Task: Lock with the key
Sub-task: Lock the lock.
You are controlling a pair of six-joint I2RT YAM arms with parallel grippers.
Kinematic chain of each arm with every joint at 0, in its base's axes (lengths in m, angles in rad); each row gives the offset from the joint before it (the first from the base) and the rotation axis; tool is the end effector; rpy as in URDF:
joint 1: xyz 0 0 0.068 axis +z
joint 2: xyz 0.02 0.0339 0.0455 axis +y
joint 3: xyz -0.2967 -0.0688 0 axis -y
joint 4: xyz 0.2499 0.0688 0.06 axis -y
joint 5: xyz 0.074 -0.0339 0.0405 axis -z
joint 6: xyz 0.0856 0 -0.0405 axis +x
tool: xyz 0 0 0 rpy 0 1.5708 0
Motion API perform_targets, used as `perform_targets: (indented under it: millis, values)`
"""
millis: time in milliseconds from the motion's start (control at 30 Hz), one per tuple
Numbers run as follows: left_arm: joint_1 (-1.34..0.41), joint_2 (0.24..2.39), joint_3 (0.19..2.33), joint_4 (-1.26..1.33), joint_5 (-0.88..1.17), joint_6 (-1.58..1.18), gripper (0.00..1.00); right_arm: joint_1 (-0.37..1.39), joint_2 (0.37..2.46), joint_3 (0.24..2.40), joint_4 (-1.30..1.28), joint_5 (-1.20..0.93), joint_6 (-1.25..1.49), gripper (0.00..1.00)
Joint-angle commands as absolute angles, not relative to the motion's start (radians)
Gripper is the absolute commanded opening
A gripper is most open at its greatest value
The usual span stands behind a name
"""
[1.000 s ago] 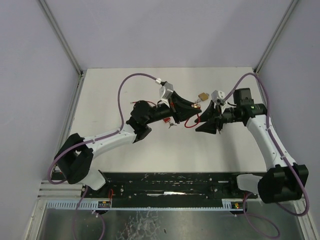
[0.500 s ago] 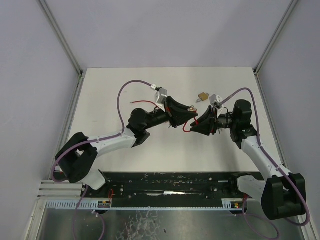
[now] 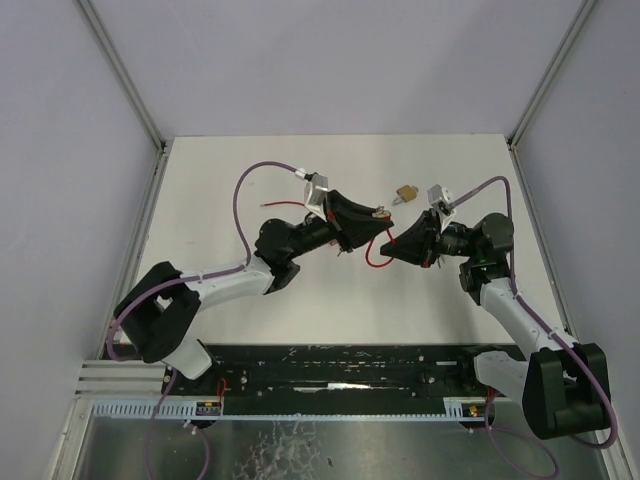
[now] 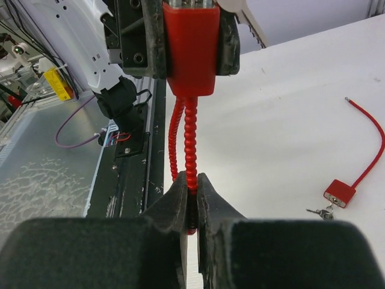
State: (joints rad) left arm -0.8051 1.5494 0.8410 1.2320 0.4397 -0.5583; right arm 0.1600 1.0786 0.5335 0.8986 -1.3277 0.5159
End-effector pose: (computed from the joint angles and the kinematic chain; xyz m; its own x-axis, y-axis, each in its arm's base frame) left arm 0.2327 -0.2946 0.3688 -0.1870 -0.4971 -0.8473 0.9535 0.1155 -0.2783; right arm 0.1974 0.1160 0.3295 -0.1651 0.0936 -0.9818 -0.9839 0.0533 0.1705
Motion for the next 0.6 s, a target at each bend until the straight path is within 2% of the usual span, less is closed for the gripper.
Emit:
perform_targets:
  millis: [0, 200, 400, 567]
  values:
    - [-0.802, 1.601, 0.853, 1.302, 0.457, -0.593, 0.00, 0.167, 1.076, 0.573, 0.920, -1.308, 0.528, 0.03]
    - [-0.811, 1.667, 0.882, 1.346, 0.491, -0.656, 0.00, 0.189, 1.079, 0.576, 0.882, -1.298, 0.493, 0.00]
    - [-0.824, 1.645, 0.893, 1.204, 0.484, -0.570, 0.00, 0.129, 1.047, 0.598, 1.023, -1.315, 0.636, 0.00]
    - [-0.833, 1.685, 0.948, 1.102, 0.546, -0.567, 0.00, 0.111, 1.040, 0.606, 1.012, -1.308, 0.638, 0.00]
